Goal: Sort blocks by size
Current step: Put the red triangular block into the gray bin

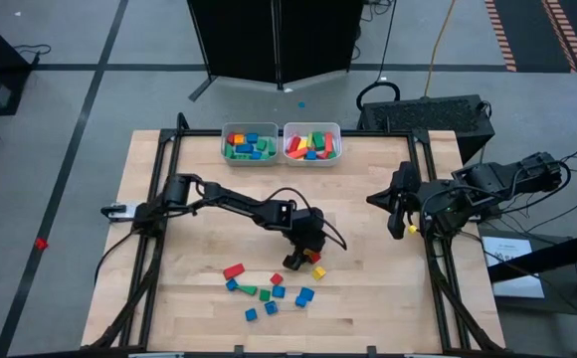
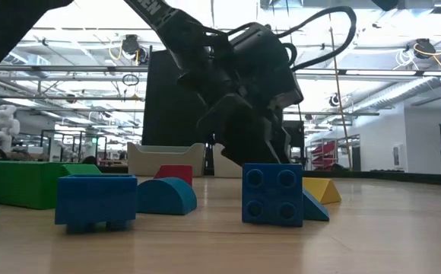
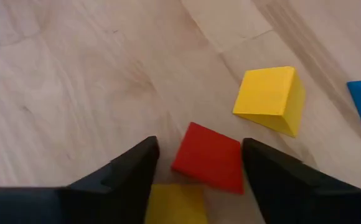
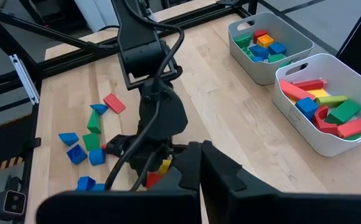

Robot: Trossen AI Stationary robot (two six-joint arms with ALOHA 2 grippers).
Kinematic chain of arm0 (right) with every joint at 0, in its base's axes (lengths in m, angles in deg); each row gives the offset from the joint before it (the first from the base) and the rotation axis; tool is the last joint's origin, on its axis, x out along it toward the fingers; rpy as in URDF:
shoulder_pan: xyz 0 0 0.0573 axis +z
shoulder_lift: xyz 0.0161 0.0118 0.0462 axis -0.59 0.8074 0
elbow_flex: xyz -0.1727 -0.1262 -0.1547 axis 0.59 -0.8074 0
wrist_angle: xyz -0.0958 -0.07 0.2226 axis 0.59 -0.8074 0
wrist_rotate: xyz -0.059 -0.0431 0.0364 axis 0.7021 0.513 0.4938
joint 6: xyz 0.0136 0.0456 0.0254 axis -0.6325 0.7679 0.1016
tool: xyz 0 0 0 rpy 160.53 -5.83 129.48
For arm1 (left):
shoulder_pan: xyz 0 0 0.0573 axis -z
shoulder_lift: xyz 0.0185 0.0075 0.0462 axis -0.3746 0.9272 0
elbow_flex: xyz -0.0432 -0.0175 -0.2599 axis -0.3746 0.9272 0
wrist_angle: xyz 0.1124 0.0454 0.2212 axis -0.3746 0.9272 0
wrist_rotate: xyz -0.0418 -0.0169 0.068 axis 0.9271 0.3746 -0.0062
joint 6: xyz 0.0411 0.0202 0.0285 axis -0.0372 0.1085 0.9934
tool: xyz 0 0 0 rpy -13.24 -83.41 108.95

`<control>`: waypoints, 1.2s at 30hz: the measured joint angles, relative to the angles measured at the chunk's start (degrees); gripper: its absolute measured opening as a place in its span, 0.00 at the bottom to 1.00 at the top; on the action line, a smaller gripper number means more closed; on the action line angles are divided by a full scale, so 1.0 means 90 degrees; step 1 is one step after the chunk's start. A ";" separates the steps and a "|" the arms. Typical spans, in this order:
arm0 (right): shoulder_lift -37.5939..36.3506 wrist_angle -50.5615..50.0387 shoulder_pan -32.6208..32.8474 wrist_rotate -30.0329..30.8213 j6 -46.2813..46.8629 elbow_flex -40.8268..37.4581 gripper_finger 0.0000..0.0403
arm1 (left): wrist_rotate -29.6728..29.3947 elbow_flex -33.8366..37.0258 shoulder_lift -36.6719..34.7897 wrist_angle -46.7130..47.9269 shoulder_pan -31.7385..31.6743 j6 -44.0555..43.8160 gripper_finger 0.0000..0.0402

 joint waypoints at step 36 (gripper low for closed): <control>-0.0002 -0.0375 0.0000 0.0029 -0.0286 0.0000 0.00 | -0.3388 -0.0510 -0.2564 0.2935 -0.3403 -0.2903 0.32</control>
